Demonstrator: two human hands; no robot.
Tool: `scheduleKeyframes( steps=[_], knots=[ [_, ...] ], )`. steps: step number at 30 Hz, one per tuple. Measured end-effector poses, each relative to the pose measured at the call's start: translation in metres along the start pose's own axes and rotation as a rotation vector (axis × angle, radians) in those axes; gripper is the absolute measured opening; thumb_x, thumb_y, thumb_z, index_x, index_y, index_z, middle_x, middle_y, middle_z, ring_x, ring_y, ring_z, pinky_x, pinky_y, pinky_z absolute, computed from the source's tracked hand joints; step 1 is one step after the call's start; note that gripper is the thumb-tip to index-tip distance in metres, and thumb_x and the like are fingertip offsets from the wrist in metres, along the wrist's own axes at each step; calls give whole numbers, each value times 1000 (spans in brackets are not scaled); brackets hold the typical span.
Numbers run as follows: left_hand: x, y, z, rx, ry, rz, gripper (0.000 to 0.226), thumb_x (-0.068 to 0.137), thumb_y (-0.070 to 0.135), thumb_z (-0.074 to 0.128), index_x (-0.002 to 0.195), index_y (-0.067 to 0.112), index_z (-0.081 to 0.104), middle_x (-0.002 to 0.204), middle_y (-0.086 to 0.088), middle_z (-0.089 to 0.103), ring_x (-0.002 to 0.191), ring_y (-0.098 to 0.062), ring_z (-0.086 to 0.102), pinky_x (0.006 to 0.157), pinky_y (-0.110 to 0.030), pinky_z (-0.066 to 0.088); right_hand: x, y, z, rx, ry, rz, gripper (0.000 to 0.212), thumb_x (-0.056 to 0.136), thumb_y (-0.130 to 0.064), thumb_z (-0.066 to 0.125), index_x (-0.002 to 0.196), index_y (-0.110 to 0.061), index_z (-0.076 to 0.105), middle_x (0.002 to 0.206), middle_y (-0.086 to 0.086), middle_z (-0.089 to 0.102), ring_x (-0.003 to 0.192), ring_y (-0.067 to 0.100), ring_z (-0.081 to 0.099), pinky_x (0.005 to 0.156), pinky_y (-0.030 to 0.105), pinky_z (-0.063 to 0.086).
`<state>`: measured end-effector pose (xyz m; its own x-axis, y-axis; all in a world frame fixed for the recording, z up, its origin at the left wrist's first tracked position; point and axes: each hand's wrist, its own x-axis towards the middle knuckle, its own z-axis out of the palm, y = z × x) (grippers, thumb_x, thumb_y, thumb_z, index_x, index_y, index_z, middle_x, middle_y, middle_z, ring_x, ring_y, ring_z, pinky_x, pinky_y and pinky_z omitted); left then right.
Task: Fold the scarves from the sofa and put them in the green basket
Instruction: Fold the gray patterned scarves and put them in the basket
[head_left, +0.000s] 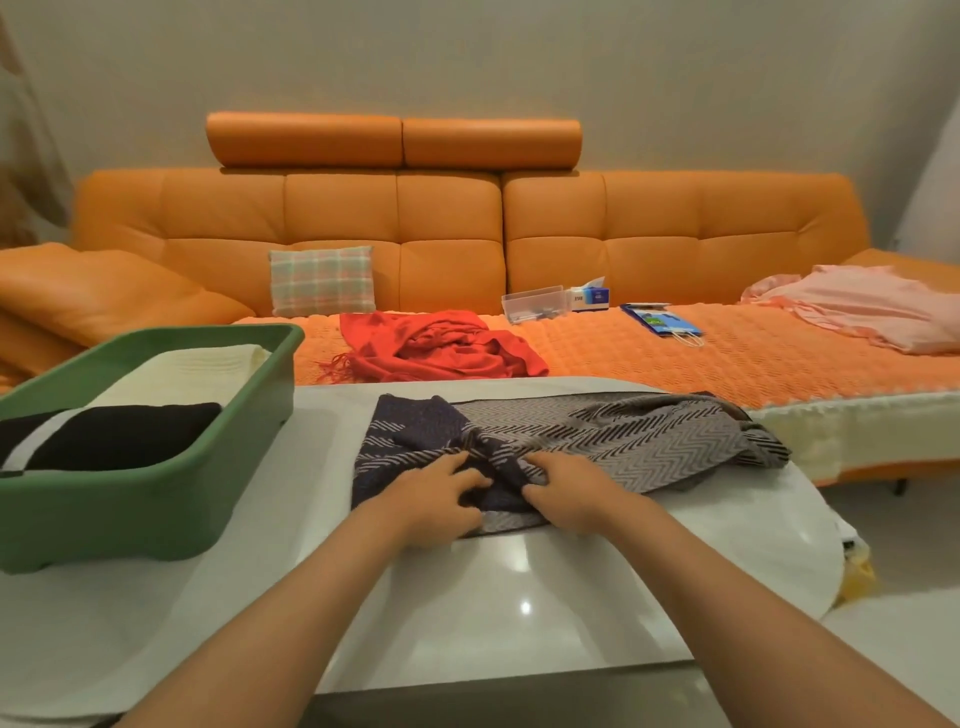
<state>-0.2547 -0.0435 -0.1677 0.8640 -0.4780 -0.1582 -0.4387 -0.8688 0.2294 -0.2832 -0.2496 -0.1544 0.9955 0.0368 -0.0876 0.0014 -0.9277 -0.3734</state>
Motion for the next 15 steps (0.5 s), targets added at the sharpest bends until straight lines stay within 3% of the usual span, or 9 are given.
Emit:
scheduleKeyframes(
  steps=[2, 4, 6, 7, 9, 11, 13, 15],
  knots=[
    [-6, -14, -15, -39, 5, -106, 43, 90, 48, 43, 130, 38, 50, 154, 5, 31, 138, -22, 38, 109, -42, 34, -5, -15, 0, 147, -55, -50, 61, 90, -26, 57, 149, -31, 44, 147, 0, 52, 130, 20, 52, 105, 27, 41],
    [-12, -28, -24, -40, 9, -197, 30, 92, 49, 37, 111, 31, 52, 139, -2, 43, 124, -27, 48, 101, -42, 40, -7, -23, 1, 266, -98, -109, 66, 84, -15, 55, 146, -37, 47, 139, -1, 59, 121, 16, 59, 101, 30, 49],
    [-17, -36, -28, 58, 39, -268, 35, 92, 53, 36, 107, 26, 51, 131, -7, 47, 120, -31, 50, 100, -45, 40, -6, -23, -1, 138, -134, -140, 74, 78, -11, 54, 146, -40, 46, 144, 0, 54, 128, 18, 54, 108, 37, 45],
    [-18, -37, -28, 157, 96, -268, 38, 90, 56, 39, 107, 24, 52, 126, -8, 48, 119, -31, 49, 100, -45, 39, -5, -21, -3, -31, -149, -142, 76, 78, -13, 55, 148, -39, 43, 153, 1, 43, 138, 20, 43, 115, 41, 36],
    [-16, -33, -22, 280, 275, -164, 44, 85, 60, 48, 107, 23, 55, 116, -5, 48, 113, -28, 47, 96, -43, 39, -6, -14, -5, -348, -154, -106, 75, 81, -17, 58, 150, -37, 38, 158, 4, 28, 146, 26, 25, 119, 47, 22],
    [-14, -23, -17, 170, 359, 61, 44, 80, 63, 57, 106, 28, 56, 108, 3, 48, 108, -21, 47, 92, -39, 40, -7, -6, -4, -467, -58, -84, 56, 86, -16, 57, 139, -33, 50, 143, 5, 41, 136, 28, 37, 109, 44, 33],
    [-12, -10, -10, 107, 290, 223, 46, 75, 67, 61, 106, 34, 57, 105, 9, 48, 104, -14, 47, 89, -35, 39, -7, -1, -3, -478, 96, -105, 36, 89, -13, 54, 119, -30, 66, 123, 1, 57, 118, 26, 53, 94, 38, 45],
    [-10, 2, -5, 181, 256, 306, 41, 76, 58, 63, 107, 31, 62, 104, 9, 54, 100, -14, 51, 85, -33, 40, -9, -1, -8, -399, 206, -134, 32, 88, -17, 53, 111, -30, 71, 113, -2, 67, 109, 24, 60, 86, 33, 49]
  ],
)
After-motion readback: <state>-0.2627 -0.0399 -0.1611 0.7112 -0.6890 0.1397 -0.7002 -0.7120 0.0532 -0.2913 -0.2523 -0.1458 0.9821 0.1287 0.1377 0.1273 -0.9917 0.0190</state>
